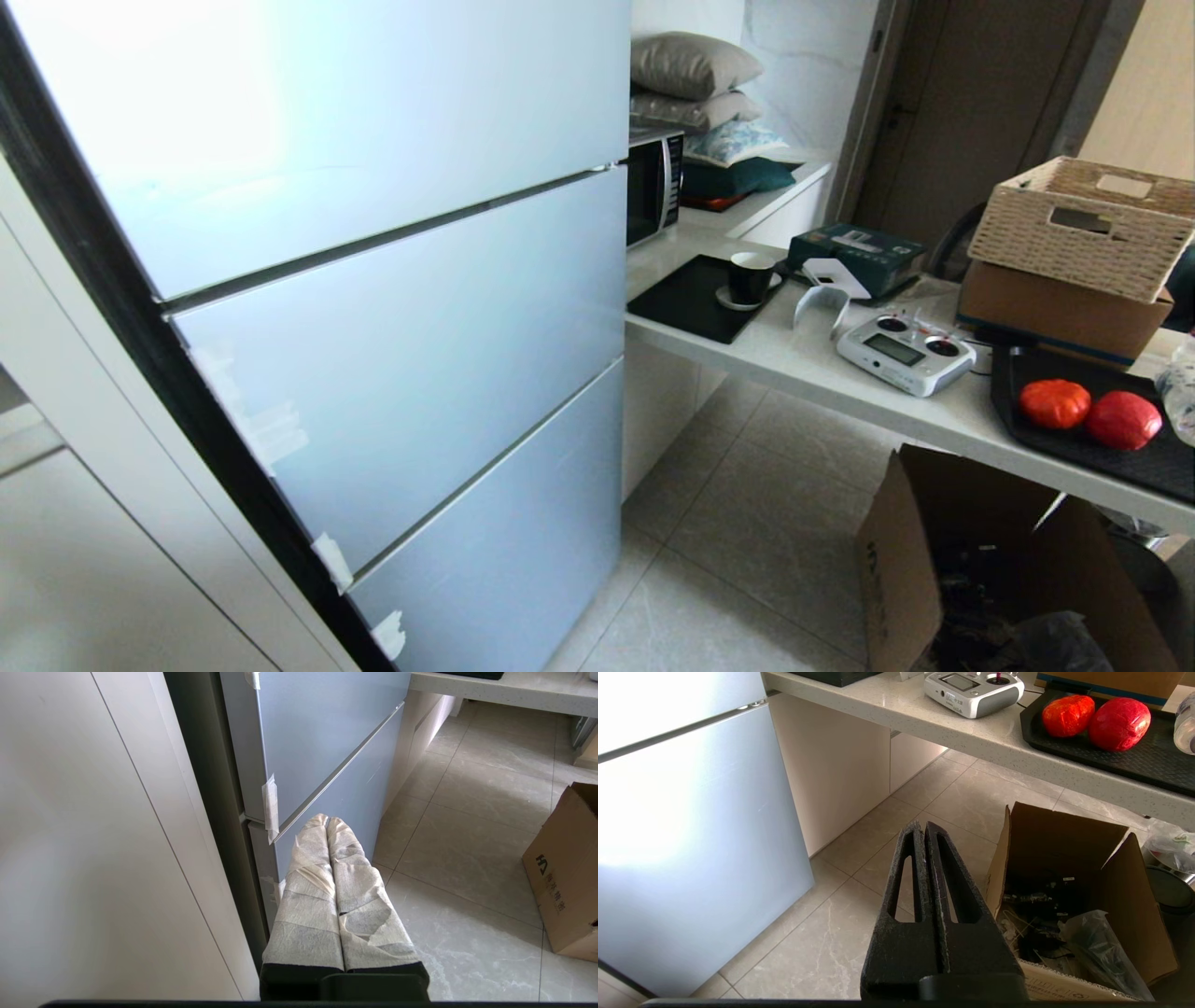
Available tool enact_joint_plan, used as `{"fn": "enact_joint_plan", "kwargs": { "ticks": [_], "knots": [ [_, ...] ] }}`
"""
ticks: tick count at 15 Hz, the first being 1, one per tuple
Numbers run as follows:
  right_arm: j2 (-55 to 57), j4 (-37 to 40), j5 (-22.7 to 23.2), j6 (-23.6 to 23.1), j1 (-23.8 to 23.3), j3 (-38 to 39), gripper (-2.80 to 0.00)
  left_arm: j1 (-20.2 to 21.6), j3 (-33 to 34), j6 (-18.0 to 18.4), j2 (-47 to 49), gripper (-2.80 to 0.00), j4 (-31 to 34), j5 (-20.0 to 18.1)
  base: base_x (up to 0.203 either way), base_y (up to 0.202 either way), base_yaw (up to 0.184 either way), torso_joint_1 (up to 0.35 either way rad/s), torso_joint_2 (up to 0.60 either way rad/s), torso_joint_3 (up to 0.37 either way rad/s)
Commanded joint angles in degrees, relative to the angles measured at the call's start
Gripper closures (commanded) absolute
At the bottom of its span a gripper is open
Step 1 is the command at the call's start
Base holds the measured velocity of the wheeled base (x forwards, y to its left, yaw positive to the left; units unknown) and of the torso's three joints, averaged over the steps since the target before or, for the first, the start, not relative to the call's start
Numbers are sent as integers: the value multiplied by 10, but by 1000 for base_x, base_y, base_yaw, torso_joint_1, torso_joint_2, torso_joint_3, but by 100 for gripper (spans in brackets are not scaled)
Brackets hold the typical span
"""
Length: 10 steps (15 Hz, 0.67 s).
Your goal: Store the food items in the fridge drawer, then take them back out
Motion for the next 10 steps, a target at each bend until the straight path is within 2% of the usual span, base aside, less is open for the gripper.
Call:
{"fn": "enact_joint_plan", "kwargs": {
  "ticks": [1, 4, 7, 8, 10],
  "knots": [
    [1, 0, 0, -1, 0, 0, 0, 0, -16, 1, 0, 0, -9, 2, 0, 0, 0, 0, 0, 0],
    [1, 0, 0, -1, 0, 0, 0, 0, -96, -22, 57, 0, -9, -1, 0, 0, 0, 0, 0, 0],
    [1, 0, 0, -1, 0, 0, 0, -9, -170, -125, 208, 0, -18, -5, 0, 0, 0, 0, 0, 0],
    [1, 0, 0, -1, 0, 0, 0, -12, -195, -166, 269, 0, -33, -9, 0, 0, 0, 0, 0, 0],
    [1, 0, 0, -1, 0, 0, 0, -16, -222, -226, 380, 0, -88, -13, 0, 0, 0, 0, 0, 0]
  ]
}}
